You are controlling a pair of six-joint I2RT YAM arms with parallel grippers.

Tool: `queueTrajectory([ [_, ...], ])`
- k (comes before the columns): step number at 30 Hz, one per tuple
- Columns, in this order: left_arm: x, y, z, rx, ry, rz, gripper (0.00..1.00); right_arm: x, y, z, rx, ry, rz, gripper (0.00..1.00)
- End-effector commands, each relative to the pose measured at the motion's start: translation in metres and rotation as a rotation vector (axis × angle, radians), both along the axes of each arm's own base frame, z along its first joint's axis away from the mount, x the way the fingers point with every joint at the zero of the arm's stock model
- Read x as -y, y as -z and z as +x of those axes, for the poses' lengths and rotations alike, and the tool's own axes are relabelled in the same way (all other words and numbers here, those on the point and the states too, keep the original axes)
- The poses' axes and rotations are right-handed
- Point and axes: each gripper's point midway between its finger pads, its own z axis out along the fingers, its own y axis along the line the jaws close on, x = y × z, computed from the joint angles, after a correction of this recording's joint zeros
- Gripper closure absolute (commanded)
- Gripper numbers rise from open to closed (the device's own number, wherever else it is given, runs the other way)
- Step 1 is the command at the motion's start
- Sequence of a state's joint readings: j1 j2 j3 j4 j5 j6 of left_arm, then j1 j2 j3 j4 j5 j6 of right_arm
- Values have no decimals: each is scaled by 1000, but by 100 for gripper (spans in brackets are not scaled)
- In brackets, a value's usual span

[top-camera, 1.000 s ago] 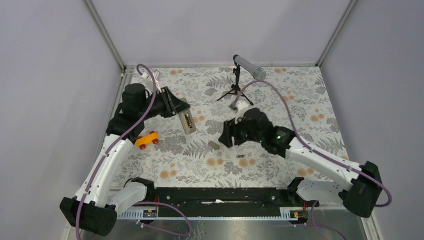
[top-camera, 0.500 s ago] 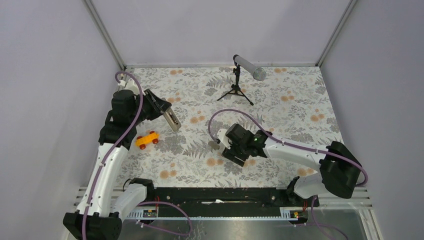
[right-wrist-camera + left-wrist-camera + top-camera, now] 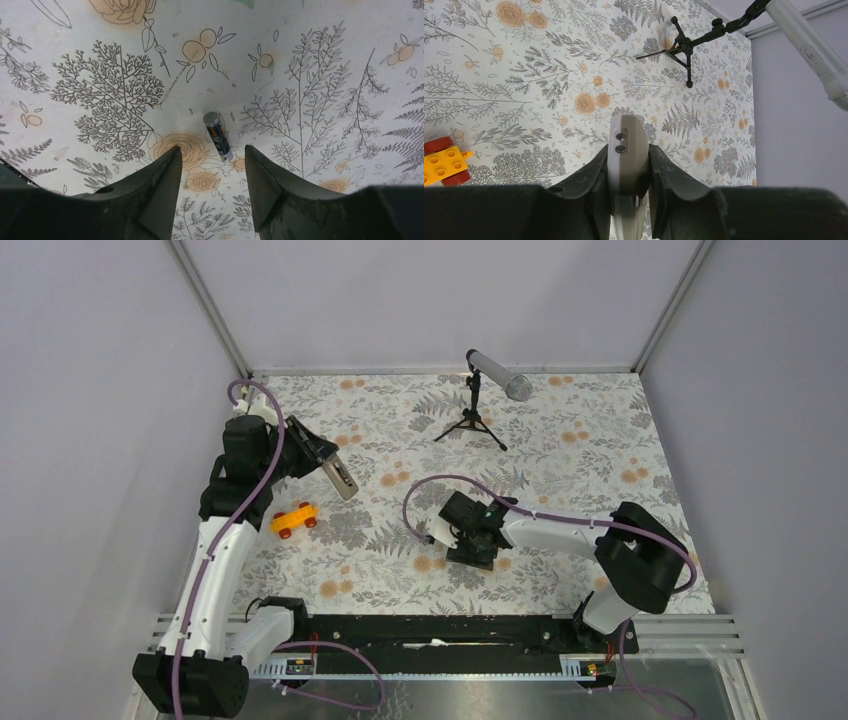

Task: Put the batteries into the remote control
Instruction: Pick up the battery from the center of the board, then load the battery into the remote control.

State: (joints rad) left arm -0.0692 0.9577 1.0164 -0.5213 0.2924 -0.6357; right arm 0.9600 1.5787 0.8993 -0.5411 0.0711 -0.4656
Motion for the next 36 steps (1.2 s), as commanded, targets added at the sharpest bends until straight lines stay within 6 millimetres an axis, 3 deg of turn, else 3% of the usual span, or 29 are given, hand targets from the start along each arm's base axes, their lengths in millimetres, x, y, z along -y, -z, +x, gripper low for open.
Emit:
queueTrajectory([
  [1, 1, -17, 8, 73, 19, -13, 100, -7, 2, 13, 32, -33, -23, 44],
  [3, 0, -18, 9, 73, 18, -13, 100, -7, 8, 10, 1, -40, -35, 46],
  [12, -2, -21, 10, 79, 23, -18, 100, -6, 23, 4, -91, -32, -74, 81],
  [20, 2, -18, 7, 77, 50, -28, 100, -24, 3, 21, -29, 36, 39, 86],
  [25, 18, -13, 0, 116, 144, -83, 100, -48, -47, 44, 24, 209, 337, 85],
  [30, 44, 4, -8, 142, 226, -215, 100, -42, -96, 64, 69, 444, 554, 83],
  [36, 107, -3, -20, 251, 400, -343, 100, -54, -161, 47, -41, 573, 767, 84],
])
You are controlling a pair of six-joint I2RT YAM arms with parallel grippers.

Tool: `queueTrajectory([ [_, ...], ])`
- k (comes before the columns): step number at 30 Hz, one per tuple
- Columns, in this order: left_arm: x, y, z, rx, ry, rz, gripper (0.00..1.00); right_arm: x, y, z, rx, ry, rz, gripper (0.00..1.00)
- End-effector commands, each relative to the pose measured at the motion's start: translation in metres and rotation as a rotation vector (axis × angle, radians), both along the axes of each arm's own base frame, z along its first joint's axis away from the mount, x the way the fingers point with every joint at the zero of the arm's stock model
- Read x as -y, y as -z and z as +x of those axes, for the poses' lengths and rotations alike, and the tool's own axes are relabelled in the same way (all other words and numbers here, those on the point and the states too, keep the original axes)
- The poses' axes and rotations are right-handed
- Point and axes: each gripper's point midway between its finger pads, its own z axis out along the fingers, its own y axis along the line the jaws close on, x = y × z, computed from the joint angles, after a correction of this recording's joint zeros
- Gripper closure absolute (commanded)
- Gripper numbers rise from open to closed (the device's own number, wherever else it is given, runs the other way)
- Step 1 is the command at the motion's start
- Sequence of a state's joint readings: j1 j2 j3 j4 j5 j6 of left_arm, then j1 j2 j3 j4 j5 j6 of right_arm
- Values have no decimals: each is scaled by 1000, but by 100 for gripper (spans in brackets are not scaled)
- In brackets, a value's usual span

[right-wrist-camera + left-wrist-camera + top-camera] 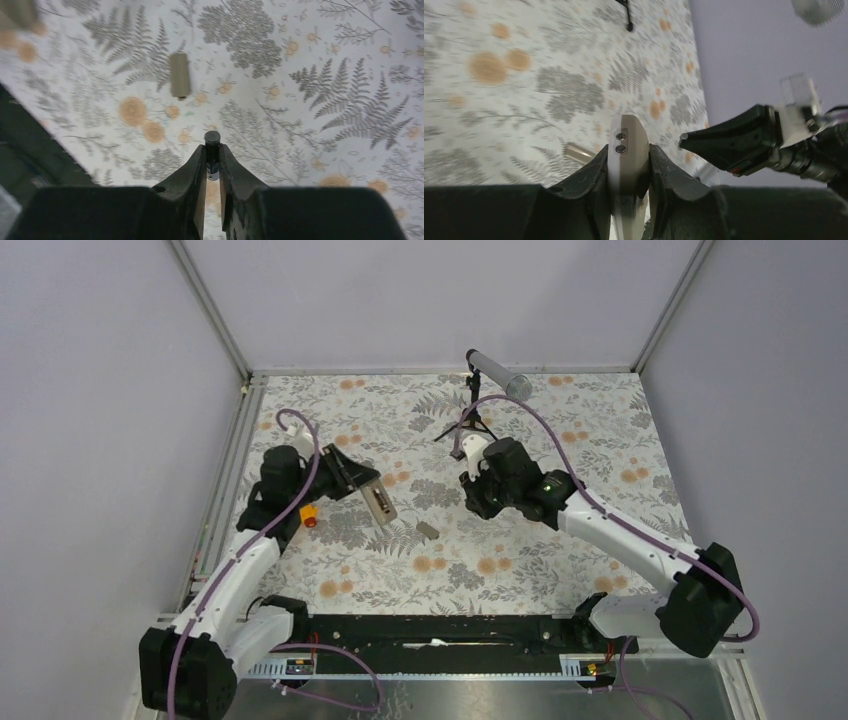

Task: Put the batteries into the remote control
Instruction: Load the battery into the remote control.

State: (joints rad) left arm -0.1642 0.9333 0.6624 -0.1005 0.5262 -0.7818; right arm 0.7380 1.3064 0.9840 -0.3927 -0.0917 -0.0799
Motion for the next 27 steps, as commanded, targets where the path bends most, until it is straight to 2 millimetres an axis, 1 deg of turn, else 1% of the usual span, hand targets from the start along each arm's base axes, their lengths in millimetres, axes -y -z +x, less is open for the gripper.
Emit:
queueTrajectory([
  [1, 49, -60, -1, 248, 144, -180, 100, -23, -56, -18, -98, 57, 238, 84],
  [3, 66, -63, -4, 272, 191, -237, 100, -27, -79, -22, -112, 80, 315, 84],
  [6, 87, -58, -5, 240, 232, -288, 100, -36, -106, -30, -171, 91, 383, 85],
  [8, 100, -49, -3, 198, 246, -308, 100, -37, -119, -31, -189, 106, 402, 85],
  [11, 114, -47, -4, 166, 262, -362, 100, -41, -134, -33, -215, 111, 423, 86],
  [13, 121, -47, -3, 145, 272, -403, 100, -46, -135, -35, -265, 116, 419, 86],
  [15, 127, -50, -2, 135, 280, -447, 100, -51, -129, -38, -325, 111, 398, 87],
  [16, 129, -50, -1, 121, 283, -467, 100, -51, -126, -37, -344, 120, 382, 88],
  [17, 134, -55, -1, 97, 293, -520, 100, -49, -118, -33, -353, 151, 336, 90],
  [20, 139, -52, 2, 46, 300, -568, 100, -48, -117, -30, -338, 155, 318, 90],
  [25, 150, -45, 1, 7, 331, -557, 100, -48, -112, -26, -338, 156, 282, 90],
  [27, 154, -42, 0, 0, 338, -550, 100, -44, -108, -23, -329, 162, 241, 90],
])
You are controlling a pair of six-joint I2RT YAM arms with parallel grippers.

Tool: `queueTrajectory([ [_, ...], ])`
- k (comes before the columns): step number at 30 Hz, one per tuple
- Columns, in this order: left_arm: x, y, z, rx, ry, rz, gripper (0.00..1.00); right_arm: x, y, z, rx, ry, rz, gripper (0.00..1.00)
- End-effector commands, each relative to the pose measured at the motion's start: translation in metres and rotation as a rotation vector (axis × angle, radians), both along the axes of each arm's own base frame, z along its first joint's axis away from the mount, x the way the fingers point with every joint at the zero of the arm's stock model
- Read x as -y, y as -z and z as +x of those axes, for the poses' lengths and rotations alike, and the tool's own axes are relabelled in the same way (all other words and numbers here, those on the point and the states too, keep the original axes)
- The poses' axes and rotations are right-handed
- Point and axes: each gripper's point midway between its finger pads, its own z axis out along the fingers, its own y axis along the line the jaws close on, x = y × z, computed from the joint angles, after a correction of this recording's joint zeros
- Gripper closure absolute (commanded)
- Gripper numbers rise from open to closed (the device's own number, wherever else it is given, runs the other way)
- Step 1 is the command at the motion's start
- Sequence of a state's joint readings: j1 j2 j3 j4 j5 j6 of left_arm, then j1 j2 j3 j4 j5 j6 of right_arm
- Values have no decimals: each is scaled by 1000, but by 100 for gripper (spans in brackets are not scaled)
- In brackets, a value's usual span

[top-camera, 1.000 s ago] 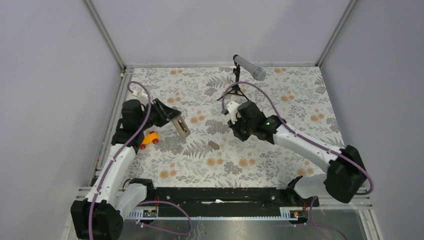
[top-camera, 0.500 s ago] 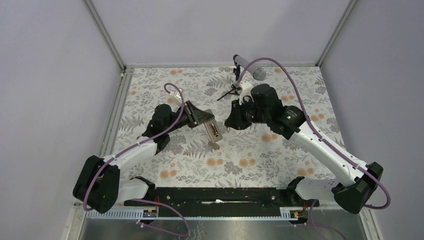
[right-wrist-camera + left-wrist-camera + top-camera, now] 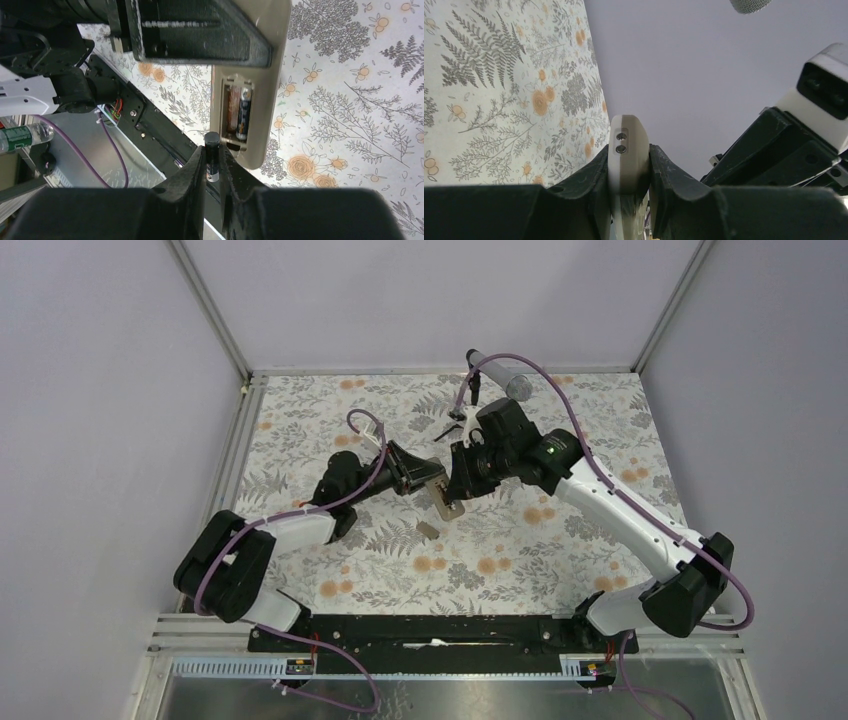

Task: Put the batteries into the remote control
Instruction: Load the battery into the remote control.

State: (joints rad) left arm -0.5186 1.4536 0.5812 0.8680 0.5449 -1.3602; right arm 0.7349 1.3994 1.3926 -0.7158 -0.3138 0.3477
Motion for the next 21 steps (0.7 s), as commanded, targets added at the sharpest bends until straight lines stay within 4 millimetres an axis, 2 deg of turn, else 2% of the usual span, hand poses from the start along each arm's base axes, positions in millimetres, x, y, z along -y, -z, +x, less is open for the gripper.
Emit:
queueTrajectory([
  [1, 11, -37, -3, 100, 40, -83, 100, 4, -12, 7, 41, 1, -49, 89],
  [9, 20, -39, -5, 93, 58, -121, 100, 6, -2, 12, 26, -5, -105, 87],
  [21, 20, -37, 0, 91, 45, -126, 100, 10, 6, 15, 23, 10, -141, 82],
])
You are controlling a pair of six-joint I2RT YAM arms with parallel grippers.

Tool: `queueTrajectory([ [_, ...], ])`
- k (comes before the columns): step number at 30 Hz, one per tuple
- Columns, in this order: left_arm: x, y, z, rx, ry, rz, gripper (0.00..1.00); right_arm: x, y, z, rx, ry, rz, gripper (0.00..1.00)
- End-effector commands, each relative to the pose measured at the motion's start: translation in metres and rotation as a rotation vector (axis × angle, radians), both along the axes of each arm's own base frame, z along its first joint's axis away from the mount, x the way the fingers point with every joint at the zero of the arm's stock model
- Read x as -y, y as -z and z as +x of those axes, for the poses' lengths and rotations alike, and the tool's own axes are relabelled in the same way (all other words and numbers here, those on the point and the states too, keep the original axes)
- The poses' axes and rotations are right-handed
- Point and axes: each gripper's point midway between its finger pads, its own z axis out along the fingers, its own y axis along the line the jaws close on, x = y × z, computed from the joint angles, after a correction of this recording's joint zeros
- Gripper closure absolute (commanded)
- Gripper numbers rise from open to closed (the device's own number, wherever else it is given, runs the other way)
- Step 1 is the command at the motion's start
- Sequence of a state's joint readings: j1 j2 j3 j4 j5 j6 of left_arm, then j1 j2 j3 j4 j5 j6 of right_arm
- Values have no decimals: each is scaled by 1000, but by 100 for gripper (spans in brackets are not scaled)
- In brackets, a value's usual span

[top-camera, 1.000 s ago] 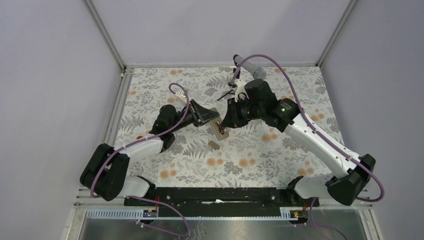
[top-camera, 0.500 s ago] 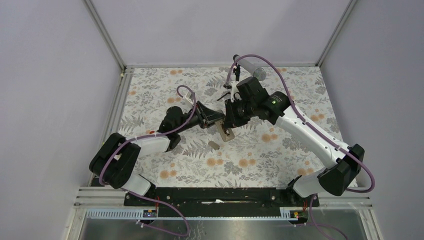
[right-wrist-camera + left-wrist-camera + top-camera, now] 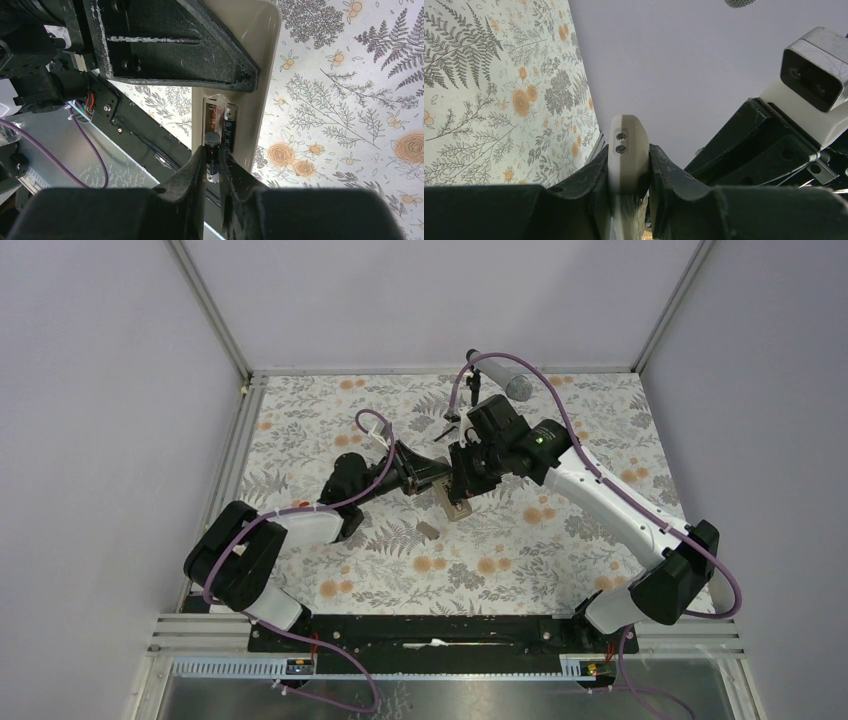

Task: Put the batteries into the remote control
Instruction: Load the battery into the remote control.

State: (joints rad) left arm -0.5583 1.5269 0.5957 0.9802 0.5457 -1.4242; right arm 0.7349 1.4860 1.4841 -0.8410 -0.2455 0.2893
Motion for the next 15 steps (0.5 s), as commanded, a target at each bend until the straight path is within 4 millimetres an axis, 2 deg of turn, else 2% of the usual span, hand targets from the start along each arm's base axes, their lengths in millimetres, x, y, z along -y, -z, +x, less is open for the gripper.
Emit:
queueTrajectory([
  [1, 4, -33, 4, 94, 1, -71, 100, -1, -9, 8, 52, 11, 2, 82],
  [8, 6, -29, 3, 56, 13, -84, 100, -8, -7, 14, 55, 26, 23, 81],
  [15, 5, -29, 3, 52, 9, -86, 100, -9, -7, 10, 40, 13, 29, 71],
])
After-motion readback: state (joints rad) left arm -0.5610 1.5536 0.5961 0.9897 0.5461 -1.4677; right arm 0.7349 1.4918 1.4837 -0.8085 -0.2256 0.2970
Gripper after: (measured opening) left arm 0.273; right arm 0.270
